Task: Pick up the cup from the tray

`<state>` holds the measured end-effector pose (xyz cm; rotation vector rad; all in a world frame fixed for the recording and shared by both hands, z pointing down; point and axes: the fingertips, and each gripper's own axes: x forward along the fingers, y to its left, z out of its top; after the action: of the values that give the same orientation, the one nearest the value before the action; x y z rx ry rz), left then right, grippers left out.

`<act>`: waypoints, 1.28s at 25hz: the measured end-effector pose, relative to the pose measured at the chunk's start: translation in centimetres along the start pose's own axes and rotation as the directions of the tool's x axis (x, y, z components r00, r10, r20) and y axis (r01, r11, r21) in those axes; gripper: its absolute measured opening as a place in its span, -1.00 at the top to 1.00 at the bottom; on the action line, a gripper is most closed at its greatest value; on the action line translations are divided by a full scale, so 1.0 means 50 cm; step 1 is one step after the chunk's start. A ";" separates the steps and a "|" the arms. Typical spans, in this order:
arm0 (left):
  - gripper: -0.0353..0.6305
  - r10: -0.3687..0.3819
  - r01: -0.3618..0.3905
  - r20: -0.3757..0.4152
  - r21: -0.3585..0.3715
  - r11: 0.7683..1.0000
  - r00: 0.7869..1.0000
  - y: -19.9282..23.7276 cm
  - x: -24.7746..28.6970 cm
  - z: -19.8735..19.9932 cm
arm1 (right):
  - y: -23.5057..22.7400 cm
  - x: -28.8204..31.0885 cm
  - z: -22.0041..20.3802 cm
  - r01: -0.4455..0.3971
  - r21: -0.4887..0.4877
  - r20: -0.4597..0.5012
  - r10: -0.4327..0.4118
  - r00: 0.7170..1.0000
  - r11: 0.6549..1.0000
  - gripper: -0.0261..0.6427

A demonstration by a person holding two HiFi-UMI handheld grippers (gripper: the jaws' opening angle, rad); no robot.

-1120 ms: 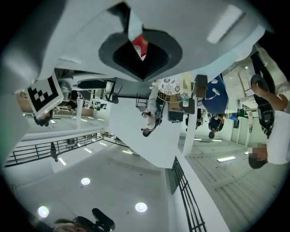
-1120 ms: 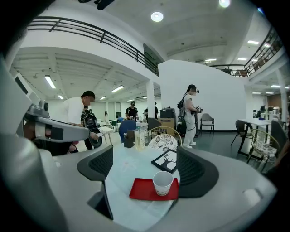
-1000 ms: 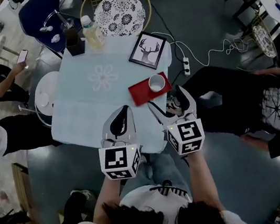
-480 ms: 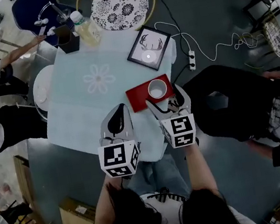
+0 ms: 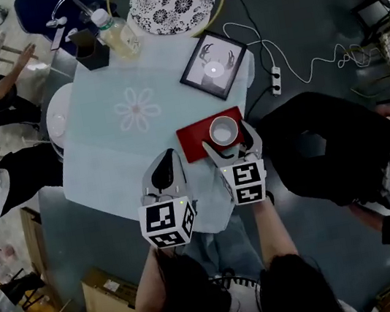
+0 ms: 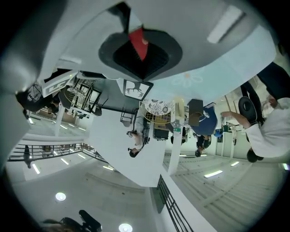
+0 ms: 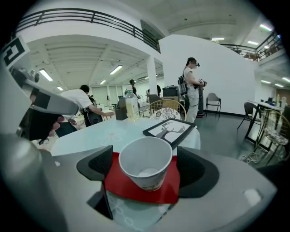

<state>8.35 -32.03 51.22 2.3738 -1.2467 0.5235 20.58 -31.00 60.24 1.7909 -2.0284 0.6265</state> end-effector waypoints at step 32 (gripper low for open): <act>0.89 0.105 -0.106 -0.008 -0.060 0.993 0.994 0.105 -0.069 -0.043 | 0.195 -0.003 0.038 -0.145 -0.083 -0.001 0.146 0.989 0.986 -0.22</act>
<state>1.84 -31.30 52.24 2.2648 -1.3720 0.5164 11.00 -30.95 57.69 1.6103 -2.1701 0.5711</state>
